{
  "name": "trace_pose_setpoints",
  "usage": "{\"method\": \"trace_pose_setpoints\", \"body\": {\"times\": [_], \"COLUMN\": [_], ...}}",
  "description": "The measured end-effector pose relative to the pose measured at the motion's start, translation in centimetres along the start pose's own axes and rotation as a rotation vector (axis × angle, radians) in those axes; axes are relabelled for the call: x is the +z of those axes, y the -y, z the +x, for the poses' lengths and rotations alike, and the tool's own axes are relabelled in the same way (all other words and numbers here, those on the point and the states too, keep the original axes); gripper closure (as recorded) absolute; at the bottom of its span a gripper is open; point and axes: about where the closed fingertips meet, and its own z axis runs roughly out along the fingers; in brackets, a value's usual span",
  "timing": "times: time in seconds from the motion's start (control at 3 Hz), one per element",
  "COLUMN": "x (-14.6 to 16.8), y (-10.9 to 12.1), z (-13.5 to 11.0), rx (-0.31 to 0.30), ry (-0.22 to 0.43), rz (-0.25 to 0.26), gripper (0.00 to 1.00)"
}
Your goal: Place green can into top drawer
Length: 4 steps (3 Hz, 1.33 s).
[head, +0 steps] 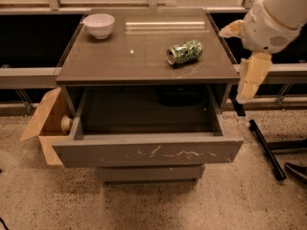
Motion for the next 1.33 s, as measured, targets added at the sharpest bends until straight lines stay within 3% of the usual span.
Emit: {"method": "trace_pose_setpoints", "body": {"times": [0.33,0.67,1.0,1.33], "x": [2.4,5.1,5.1,6.9], "y": [3.2,6.2,6.2,8.8], "z": [-0.5,-1.2,-1.2,-0.4], "rx": [-0.077,-0.116,-0.116,-0.133], "ry": [0.063,0.134,0.134,0.162], "rz": [-0.013,-0.019,-0.019,0.011], "gripper": [0.0,0.0,0.0,0.0]}}
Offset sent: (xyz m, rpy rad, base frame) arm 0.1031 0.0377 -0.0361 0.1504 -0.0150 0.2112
